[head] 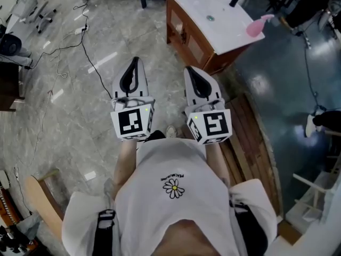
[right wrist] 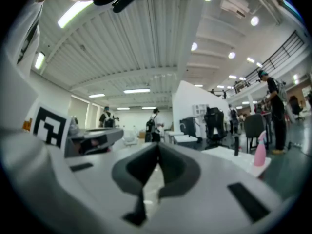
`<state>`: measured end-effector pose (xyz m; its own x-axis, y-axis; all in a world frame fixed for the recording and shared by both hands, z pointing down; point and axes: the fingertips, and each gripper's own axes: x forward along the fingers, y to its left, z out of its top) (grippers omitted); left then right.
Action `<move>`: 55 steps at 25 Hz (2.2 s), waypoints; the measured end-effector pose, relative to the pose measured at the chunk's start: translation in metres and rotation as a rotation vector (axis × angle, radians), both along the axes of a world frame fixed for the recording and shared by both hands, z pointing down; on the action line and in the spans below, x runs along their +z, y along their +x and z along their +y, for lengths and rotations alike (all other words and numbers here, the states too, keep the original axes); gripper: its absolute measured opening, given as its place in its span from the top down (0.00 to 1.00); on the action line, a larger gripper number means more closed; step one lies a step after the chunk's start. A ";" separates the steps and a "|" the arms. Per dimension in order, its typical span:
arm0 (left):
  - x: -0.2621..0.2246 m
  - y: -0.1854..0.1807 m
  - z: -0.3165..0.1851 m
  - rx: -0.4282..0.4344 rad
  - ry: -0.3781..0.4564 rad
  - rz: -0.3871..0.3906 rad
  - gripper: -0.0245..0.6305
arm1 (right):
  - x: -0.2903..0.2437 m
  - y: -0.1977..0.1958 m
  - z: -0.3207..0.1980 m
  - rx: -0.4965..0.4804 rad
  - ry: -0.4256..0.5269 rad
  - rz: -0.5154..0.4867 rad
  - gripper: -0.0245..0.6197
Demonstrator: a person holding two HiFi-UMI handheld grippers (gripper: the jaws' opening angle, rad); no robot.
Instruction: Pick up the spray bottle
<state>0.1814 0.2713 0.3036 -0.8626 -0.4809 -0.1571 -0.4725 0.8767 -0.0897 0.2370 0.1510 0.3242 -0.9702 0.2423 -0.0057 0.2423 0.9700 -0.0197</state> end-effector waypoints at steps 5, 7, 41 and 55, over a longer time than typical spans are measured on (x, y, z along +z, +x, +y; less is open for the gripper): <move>0.009 0.000 -0.007 -0.005 -0.011 0.012 0.93 | 0.012 0.000 -0.010 0.003 -0.025 0.024 0.92; 0.011 -0.001 -0.009 -0.008 -0.014 0.014 0.93 | 0.014 0.000 -0.013 0.003 -0.031 0.026 0.92; 0.017 -0.186 -0.035 0.033 0.012 0.043 0.93 | 0.027 -0.168 -0.052 0.093 -0.038 0.084 0.92; -0.012 -0.351 -0.055 0.118 0.040 0.052 0.93 | 0.005 -0.326 -0.064 0.155 -0.045 0.103 0.92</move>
